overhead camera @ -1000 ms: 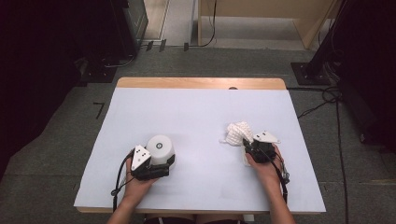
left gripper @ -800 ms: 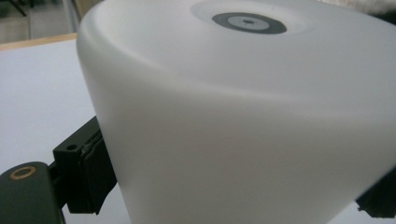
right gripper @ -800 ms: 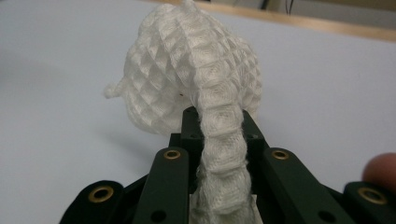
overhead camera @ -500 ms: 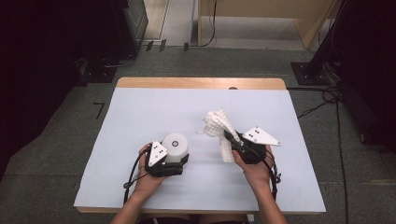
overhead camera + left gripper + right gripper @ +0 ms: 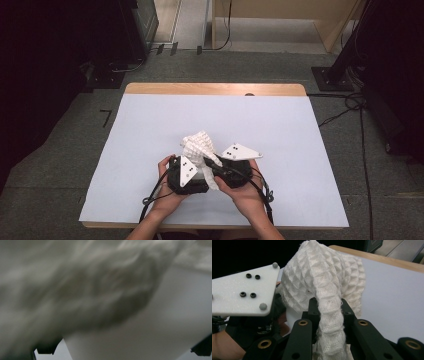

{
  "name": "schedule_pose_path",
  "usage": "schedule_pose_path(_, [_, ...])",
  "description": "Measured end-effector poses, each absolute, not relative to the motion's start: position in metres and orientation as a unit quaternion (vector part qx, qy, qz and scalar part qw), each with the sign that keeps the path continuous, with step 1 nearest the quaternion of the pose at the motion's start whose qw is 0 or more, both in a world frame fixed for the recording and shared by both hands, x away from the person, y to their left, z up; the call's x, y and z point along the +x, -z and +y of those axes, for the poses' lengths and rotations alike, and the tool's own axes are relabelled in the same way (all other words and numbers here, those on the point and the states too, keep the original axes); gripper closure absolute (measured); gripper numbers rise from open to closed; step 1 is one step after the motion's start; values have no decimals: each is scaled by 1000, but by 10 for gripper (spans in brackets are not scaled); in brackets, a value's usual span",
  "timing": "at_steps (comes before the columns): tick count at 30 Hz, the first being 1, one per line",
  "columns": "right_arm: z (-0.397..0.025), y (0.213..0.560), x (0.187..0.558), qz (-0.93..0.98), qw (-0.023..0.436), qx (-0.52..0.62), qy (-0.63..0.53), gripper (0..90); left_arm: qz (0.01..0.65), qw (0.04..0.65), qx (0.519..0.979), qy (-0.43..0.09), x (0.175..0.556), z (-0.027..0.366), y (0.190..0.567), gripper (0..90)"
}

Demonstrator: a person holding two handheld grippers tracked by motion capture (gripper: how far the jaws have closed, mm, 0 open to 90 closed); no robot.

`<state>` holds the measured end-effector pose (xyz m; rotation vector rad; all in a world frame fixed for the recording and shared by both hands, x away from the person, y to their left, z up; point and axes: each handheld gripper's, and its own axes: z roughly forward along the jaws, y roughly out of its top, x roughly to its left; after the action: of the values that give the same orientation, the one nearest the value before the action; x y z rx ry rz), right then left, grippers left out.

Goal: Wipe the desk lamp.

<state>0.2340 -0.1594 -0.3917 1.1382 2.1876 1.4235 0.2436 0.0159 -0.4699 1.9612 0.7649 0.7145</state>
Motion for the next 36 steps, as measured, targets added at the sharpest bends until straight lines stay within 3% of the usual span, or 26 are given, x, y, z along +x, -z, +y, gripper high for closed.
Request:
schedule_pose_path(6, [-154,390,232,753,109,400,-510,775,281,439,795,-310,235,5,471,79])
schedule_pose_path(15, [-164,391,236,758,188,411,-470,782,288,451,794,-288,239,12,471,81])
schedule_pose_path(21, [-147,389,227,782,156,369,-478,785,294,454,793,-281,241,14,472,81])
schedule_pose_path(25, [-146,393,232,773,161,373,-488,784,293,457,789,-287,239,14,473,82])
schedule_pose_path(29, [-160,395,239,753,199,402,-481,783,287,457,790,-290,239,12,473,82])
schedule_pose_path(36, [-149,392,230,774,185,373,-477,788,291,462,785,-292,239,12,474,82])
